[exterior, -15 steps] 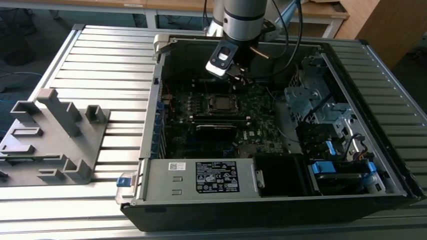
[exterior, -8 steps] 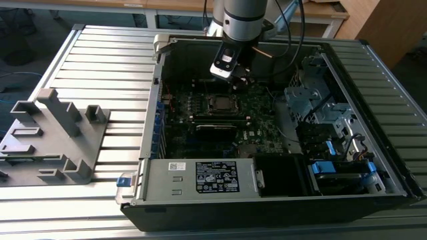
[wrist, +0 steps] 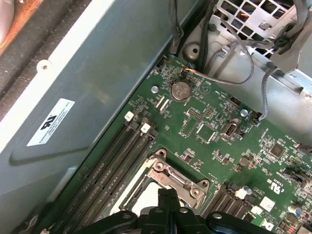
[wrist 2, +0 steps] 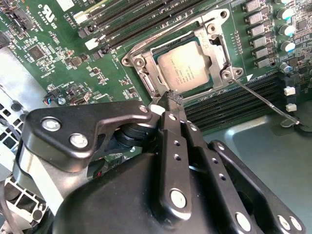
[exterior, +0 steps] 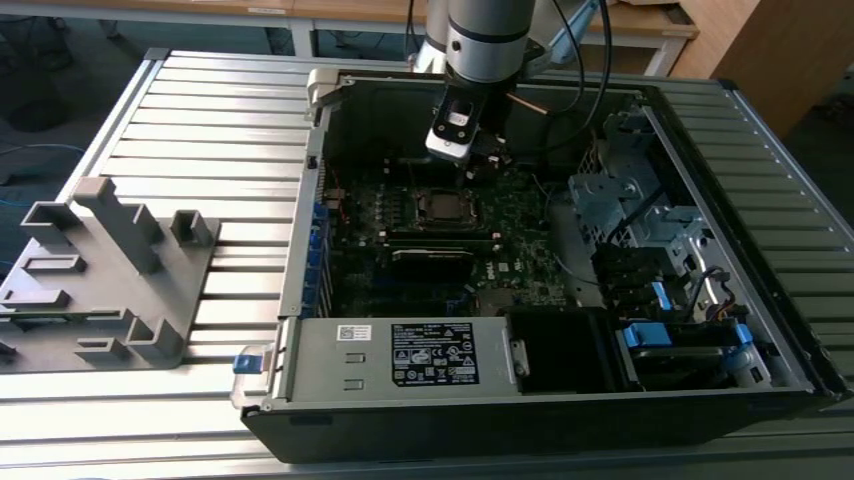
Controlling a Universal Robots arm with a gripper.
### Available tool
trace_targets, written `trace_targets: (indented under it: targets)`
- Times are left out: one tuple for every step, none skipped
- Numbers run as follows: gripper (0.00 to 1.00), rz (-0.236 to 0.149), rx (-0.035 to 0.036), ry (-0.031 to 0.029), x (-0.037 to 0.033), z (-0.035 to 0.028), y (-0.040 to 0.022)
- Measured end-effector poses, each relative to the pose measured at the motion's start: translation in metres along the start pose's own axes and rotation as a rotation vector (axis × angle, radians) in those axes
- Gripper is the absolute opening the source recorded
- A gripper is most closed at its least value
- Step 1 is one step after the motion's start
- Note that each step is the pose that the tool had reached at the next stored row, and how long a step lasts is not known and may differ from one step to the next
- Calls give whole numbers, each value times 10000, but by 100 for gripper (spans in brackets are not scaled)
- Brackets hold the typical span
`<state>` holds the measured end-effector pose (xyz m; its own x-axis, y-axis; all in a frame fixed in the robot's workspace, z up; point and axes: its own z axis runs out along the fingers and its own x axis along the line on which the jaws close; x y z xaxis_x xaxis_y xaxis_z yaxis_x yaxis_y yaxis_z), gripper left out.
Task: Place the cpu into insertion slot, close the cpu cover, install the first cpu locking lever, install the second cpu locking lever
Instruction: 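Close the cpu cover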
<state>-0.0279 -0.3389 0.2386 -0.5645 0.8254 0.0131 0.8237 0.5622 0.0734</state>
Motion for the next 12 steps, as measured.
trace_targets:
  targets:
    - [11, 0, 1, 0, 0, 0, 0]
    - [11, 0, 0, 0, 0, 0, 0]
    - [11, 0, 0, 0, 0, 0, 0]
    - [11, -1, 0, 0, 0, 0, 0]
    - [11, -1, 0, 0, 0, 0, 0]
    - [11, -1, 0, 0, 0, 0, 0]
    - [11, -1, 0, 0, 0, 0, 0]
    - [11, -1, 0, 0, 0, 0, 0]
    - [11, -2, 0, 0, 0, 0, 0]
    - [11, -2, 0, 0, 0, 0, 0]
    - [11, -17, 0, 2, 0, 0, 0]
    - [11, -72, 1, 6, 0, 1, 0]
